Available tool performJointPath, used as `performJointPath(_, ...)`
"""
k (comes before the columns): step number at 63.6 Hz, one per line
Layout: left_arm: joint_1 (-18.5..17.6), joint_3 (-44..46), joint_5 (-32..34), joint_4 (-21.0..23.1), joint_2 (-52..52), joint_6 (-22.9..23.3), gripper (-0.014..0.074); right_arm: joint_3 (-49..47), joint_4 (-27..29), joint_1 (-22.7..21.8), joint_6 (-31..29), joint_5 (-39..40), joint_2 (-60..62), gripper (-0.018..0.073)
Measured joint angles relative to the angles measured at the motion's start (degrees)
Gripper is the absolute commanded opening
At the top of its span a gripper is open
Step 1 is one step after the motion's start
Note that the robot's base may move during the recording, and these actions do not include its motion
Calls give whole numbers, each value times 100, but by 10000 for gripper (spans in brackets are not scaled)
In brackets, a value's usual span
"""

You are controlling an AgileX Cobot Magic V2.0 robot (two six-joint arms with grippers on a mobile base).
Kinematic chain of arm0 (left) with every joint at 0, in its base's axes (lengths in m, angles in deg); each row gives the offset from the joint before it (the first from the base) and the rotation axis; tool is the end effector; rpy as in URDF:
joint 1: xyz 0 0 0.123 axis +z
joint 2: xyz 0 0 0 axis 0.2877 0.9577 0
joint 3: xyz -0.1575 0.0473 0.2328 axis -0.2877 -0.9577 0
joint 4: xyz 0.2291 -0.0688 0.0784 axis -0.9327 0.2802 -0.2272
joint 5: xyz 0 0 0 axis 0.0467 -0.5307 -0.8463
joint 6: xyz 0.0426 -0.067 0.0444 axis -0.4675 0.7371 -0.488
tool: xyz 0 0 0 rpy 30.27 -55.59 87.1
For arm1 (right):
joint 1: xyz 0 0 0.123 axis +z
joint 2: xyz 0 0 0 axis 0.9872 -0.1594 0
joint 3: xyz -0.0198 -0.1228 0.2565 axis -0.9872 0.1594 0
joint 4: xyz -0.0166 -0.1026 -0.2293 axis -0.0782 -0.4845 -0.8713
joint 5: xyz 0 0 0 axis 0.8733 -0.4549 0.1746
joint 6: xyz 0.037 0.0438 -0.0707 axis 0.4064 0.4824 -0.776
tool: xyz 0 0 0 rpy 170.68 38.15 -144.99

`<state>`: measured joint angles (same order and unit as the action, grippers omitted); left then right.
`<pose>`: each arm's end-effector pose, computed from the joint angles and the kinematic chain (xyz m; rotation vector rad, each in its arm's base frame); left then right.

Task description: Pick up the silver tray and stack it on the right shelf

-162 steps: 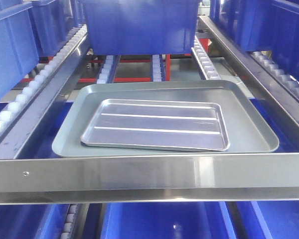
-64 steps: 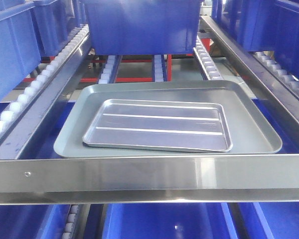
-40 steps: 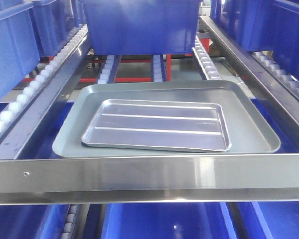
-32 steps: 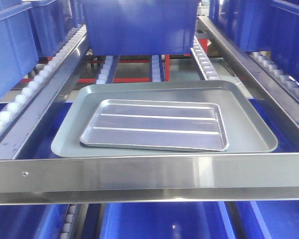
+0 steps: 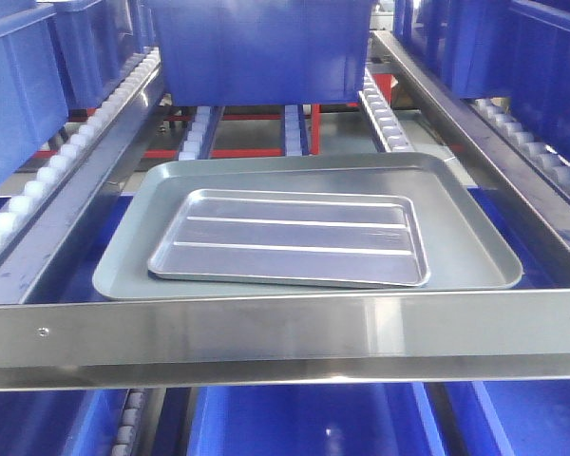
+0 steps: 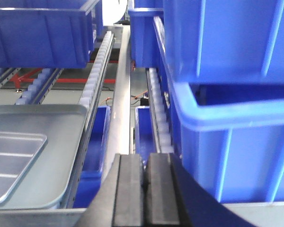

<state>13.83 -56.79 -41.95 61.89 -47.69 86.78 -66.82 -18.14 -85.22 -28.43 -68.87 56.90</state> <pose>0.0565 -0.0029 0.2027 -0.0040 1.5157 -0.0855 0.0565 -0.0041 0.2015 0.0841 1.5474 -0.0314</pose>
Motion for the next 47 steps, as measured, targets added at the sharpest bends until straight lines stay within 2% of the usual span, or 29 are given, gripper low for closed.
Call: performJointPath(47,0,0,0,0,0,0,-100,40,32,0,72,38,0,54)
